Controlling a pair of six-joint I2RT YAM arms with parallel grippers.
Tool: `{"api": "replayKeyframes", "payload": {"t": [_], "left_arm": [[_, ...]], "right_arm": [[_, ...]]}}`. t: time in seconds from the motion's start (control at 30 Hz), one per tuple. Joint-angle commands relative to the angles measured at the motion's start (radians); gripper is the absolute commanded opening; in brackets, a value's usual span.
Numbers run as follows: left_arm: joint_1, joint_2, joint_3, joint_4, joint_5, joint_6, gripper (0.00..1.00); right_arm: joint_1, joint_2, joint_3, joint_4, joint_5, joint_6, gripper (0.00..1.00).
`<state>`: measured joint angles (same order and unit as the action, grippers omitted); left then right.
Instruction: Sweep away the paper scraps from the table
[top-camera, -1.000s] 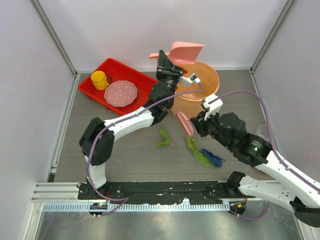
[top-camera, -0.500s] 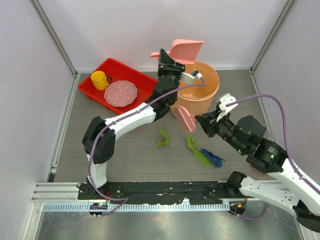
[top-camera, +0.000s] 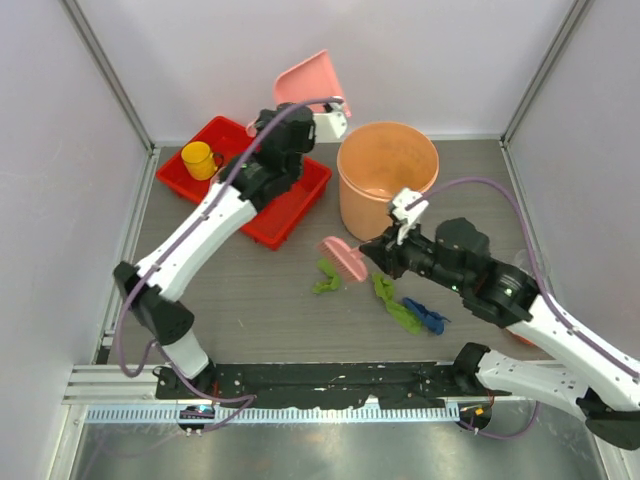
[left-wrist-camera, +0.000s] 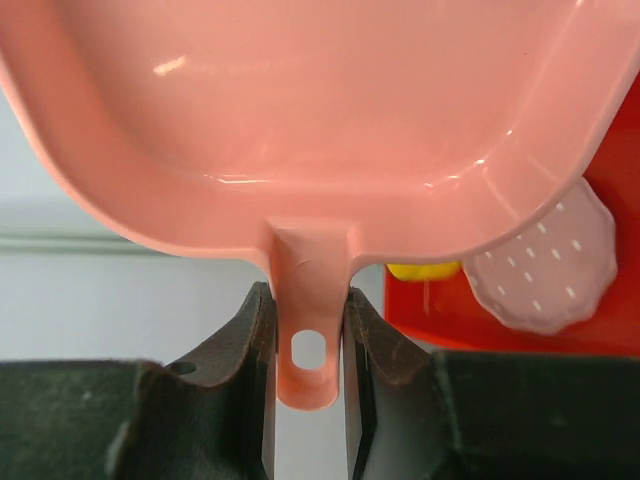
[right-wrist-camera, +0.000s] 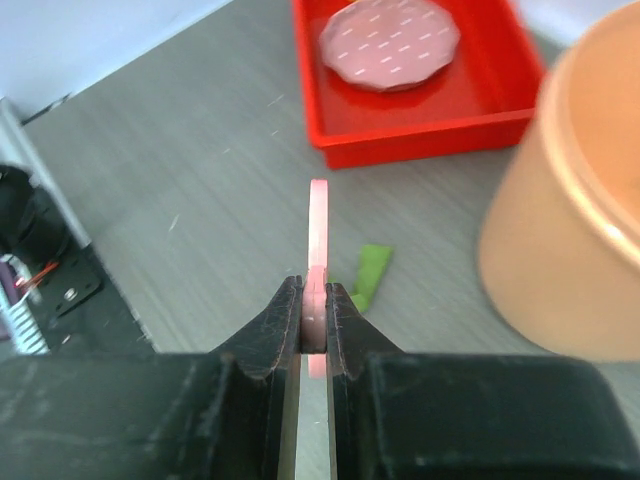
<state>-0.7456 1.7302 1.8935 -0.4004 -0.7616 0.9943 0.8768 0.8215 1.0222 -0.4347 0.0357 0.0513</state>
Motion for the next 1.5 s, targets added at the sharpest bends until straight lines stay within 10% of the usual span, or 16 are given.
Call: {"api": "replayKeyframes", "payload": {"t": [0.0, 0.33, 0.67, 0.87, 1.07, 1.47], "left_arm": [[0.038, -0.142, -0.022, -0.538, 0.168, -0.413, 0.0], [0.27, -0.375, -0.339, -0.699, 0.476, -0.568, 0.0], [0.273, -0.455, -0.56, -0.899, 0.653, -0.527, 0.0], [0.273, -0.422, -0.663, -0.913, 0.759, -0.539, 0.0], [0.266, -0.359, -0.741, -0.859, 0.811, -0.548, 0.0], [0.118, -0.161, -0.76, -0.781, 0.785, -0.594, 0.0]], "right_arm": [[-0.001, 0.132, 0.013, 0.118, -0.262, 0.031, 0.01], [-0.005, 0.376, -0.004, 0.241, -0.134, 0.05, 0.01], [-0.024, 0.449, 0.027, 0.159, 0.017, 0.039, 0.01], [-0.024, 0.358, 0.055, 0.156, -0.059, 0.035, 0.01], [-0.025, 0.272, 0.082, 0.082, 0.237, -0.013, 0.01], [-0.025, 0.461, 0.053, 0.159, 0.339, -0.071, 0.01]]}}
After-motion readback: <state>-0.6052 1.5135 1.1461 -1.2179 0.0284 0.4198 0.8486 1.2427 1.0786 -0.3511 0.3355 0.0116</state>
